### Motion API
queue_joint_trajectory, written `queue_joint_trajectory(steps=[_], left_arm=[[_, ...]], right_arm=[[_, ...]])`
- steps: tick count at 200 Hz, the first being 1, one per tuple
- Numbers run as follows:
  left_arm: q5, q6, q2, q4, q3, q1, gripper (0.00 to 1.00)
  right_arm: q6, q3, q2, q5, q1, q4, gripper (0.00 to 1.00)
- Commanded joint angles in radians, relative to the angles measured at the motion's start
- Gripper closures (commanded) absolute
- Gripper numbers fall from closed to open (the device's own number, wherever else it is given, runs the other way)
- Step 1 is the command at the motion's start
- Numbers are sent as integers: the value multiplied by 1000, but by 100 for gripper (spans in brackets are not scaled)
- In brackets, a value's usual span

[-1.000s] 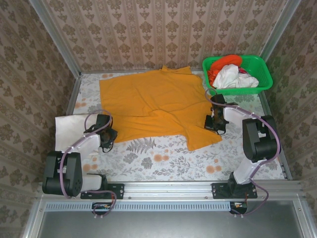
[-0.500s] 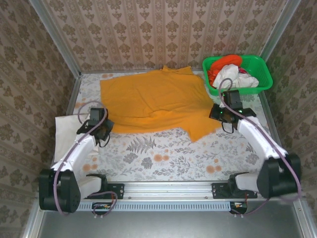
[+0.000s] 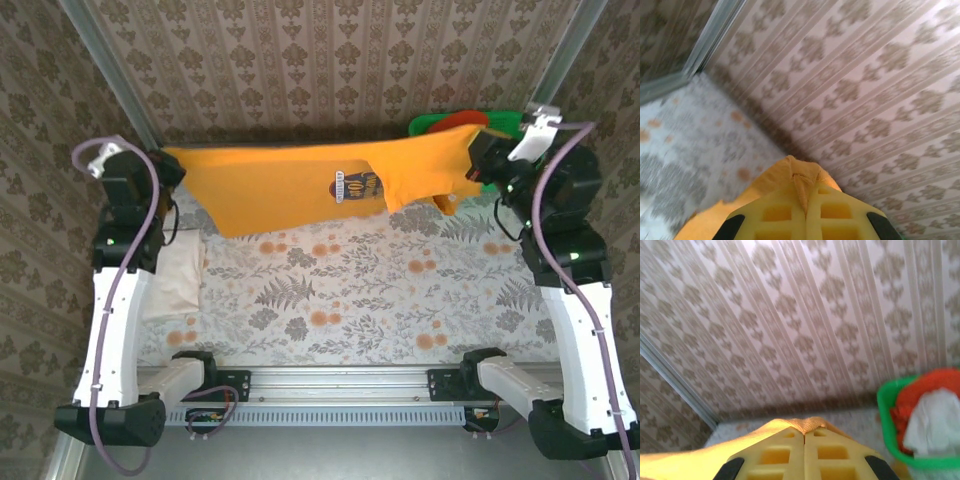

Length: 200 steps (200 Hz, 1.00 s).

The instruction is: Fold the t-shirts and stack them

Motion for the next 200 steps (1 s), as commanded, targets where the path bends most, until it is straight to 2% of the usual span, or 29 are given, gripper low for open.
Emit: queue_joint_trajectory(steps=[1,48,97,134,151,177,200], left_arm=[[-41,132,47,-14,128,13,100],[-43,199,198,-5,318,15,100],[-14,228,425,-9,530,46,100],[49,230,613,-28,790,80,100],[112,219,675,-37,904,90,100],[140,237,682,-32,1004,91,100],[126,280,626,-28,1003,93,100]], right_arm=[[-56,136,78,31,-13,-30,100],[-122,423,312,-3,-23,-105,100],[-90,709,637,-109,-45,-120,100],[-42,1185,936,-170,-46,-203,100],[-9,1361,1015,-172,-48,-203,100],[21,1332,953,-180,-51,-106,100],[-7,1194,838,-167,-52,-49,100]])
